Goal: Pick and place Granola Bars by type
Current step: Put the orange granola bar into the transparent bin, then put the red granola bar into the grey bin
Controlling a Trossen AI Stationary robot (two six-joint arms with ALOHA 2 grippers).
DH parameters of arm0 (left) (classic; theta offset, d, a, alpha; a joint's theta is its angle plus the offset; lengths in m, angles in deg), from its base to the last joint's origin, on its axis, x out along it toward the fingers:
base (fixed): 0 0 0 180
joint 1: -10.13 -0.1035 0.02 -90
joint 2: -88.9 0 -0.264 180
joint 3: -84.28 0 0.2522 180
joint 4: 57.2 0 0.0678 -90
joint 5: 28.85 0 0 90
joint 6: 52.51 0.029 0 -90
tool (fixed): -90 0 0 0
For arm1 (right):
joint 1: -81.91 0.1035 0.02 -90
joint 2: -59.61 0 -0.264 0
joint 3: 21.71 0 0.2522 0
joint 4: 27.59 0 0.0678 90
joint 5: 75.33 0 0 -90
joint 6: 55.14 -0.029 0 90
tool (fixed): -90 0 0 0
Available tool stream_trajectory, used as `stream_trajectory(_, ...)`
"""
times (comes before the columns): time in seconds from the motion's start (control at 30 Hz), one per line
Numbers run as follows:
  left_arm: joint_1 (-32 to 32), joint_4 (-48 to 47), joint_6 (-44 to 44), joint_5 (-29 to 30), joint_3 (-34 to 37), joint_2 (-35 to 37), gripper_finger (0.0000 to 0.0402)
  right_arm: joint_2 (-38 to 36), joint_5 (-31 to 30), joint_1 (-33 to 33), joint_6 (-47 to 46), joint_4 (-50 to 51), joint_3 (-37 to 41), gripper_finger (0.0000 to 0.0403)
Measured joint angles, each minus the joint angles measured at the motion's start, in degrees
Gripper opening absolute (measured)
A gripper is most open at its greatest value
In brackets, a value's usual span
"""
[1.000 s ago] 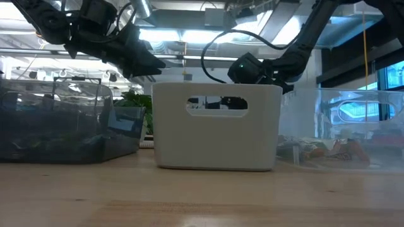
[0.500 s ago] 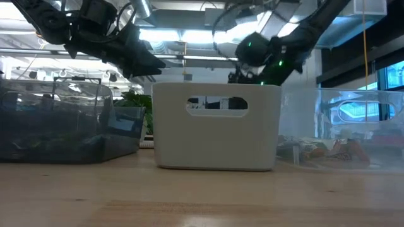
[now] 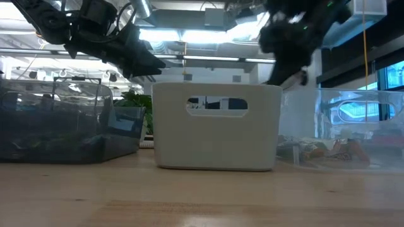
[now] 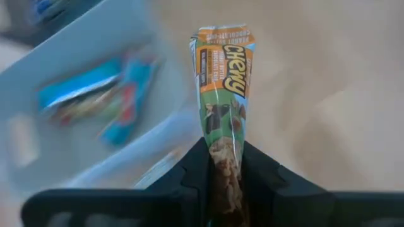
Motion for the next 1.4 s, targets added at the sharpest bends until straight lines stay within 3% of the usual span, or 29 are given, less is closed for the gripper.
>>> stream_trajectory(0.23, 0.0, 0.0, 0.0, 0.0, 0.0, 0.0, 0.0217, -2.1, -0.8, 13.9, -12.5, 3.5, 0.0, 0.0067)
stream_trajectory(0.43, 0.0, 0.1, 0.0, 0.0, 0.0, 0.0, 0.0217, 1.0, -8.6, 20.4, -21.1, 3.8, -0.1, 0.0068)
stream_trajectory(0.67, 0.0, 0.0, 0.0, 0.0, 0.0, 0.0, 0.0217, 6.3, -9.5, 21.4, -27.6, 4.3, -0.1, 0.0071)
stream_trajectory(0.87, 0.0, 0.0, -0.1, 0.0, 0.0, 0.0, 0.0217, 8.8, -5.3, 21.4, -27.6, 4.6, -0.1, 0.0073)
stream_trajectory(1.07, 0.0, 0.0, 0.0, 0.0, 0.0, 0.0, 0.0217, 8.8, -5.0, 21.4, -27.3, 5.5, -0.1, 0.0077)
stream_trajectory(1.23, 0.0, 0.0, 0.0, 0.0, 0.0, 0.0, 0.0217, 8.8, -5.0, 21.3, -26.5, 6.1, -0.1, 0.0115)
stream_trajectory(1.4, 0.0, 0.0, 0.0, 0.0, 0.0, 0.0, 0.0217, 7.5, -6.5, 19.4, -20.0, 7.9, -0.1, 0.0161)
